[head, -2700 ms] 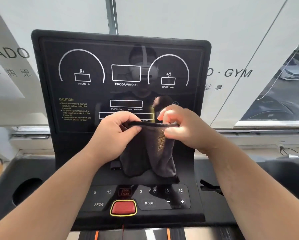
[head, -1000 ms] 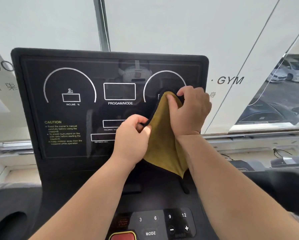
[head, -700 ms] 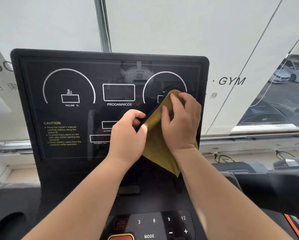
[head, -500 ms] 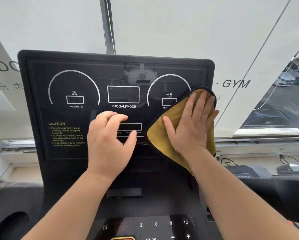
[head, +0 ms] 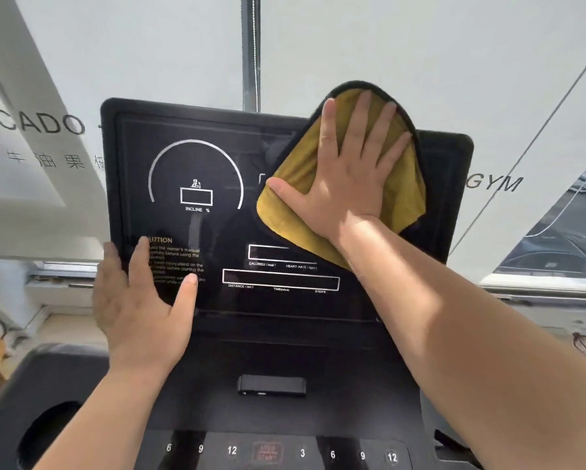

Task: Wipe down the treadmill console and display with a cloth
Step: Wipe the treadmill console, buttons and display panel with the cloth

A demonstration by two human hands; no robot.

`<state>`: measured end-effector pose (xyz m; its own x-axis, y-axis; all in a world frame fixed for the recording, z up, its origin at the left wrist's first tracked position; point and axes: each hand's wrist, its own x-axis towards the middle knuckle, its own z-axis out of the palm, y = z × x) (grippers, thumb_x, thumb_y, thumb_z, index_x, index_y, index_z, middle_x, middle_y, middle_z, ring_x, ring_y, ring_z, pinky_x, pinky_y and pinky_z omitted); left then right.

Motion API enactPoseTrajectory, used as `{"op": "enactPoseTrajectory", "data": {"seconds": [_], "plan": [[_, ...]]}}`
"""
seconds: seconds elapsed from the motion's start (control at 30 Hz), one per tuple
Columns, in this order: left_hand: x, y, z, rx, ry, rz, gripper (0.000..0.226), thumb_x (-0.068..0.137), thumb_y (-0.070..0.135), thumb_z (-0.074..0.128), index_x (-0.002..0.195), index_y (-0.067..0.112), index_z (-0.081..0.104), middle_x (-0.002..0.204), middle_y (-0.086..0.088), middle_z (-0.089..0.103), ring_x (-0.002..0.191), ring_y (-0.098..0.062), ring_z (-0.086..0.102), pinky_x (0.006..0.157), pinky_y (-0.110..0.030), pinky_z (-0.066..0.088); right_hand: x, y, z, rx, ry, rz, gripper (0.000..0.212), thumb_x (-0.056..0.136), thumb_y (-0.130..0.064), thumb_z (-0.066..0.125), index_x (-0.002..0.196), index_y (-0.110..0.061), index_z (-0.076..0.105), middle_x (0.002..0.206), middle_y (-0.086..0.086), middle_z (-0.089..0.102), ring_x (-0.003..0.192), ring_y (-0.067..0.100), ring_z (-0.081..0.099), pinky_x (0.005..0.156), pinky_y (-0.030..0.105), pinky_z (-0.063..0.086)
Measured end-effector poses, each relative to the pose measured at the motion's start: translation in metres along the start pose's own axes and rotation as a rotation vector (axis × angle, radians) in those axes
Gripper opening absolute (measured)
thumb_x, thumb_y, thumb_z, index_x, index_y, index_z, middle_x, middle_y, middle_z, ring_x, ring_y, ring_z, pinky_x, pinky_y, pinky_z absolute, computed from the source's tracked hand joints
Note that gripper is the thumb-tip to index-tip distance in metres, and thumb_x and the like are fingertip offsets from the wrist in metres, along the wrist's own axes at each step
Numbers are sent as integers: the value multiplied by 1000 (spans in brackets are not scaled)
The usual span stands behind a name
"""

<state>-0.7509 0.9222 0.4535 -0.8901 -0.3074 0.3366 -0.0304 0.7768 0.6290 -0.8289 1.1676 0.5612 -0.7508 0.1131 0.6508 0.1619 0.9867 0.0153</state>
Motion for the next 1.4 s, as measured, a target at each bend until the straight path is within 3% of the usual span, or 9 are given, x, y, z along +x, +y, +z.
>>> {"op": "enactPoseTrajectory", "data": {"seconds": [0.2,0.3,0.4,0.6,0.93,1.13,1.27,1.4], "plan": [[9,-29,-9,-44,-21,-37,84,86,55,46,157,18,23,167,-20,14,155,-35,11,124,-51,11,2,-40,2,29,19,-70,127,72,-102,21,165,-19,0,169,27,-2,152,56,-3,115,77,2],[10,-44,-11,-154,-69,-62,79,95,43,57,159,15,20,167,-12,22,154,-28,18,125,-49,17,4,-59,4,34,24,-85,127,72,-102,23,165,-19,-2,169,27,-3,152,56,-5,116,77,0],[8,-59,-12,-271,-156,-67,77,95,29,62,160,22,21,164,-1,31,151,-21,26,124,-47,24,5,-82,6,39,24,-93,127,72,-102,23,165,-19,-3,169,27,-4,152,55,-6,116,77,-2],[10,-79,-14,-373,-235,15,81,85,28,54,159,34,22,159,15,34,148,-7,27,122,-40,23,10,-140,9,41,33,-132,124,74,-100,23,165,-20,1,169,27,-3,153,55,-6,116,77,-3],[12,-104,-31,-404,-330,34,73,84,29,48,153,43,29,143,20,45,138,-13,43,115,-49,38,-1,-230,15,25,-33,-199,118,78,-96,26,165,-22,-3,169,26,-10,152,55,-12,113,77,-1],[1,-118,-30,-368,-397,4,73,83,31,46,154,35,31,144,15,45,133,-17,47,110,-50,42,-50,-232,30,-20,-116,-309,113,81,-91,33,164,-25,-6,169,23,-13,153,52,-15,114,77,-3],[-4,-116,-26,-379,-359,42,58,77,28,46,135,26,48,121,9,55,116,-22,51,101,-52,45,-82,-202,41,-3,-150,-371,109,81,-89,37,165,-29,0,171,18,-10,154,47,-13,116,75,-11],[-6,-119,-21,-376,-365,31,78,79,29,47,156,29,31,153,7,45,143,-19,39,118,-50,34,-95,-151,44,-22,-128,-327,110,78,-91,42,164,-31,13,172,18,1,155,48,-5,115,78,-6]]}}
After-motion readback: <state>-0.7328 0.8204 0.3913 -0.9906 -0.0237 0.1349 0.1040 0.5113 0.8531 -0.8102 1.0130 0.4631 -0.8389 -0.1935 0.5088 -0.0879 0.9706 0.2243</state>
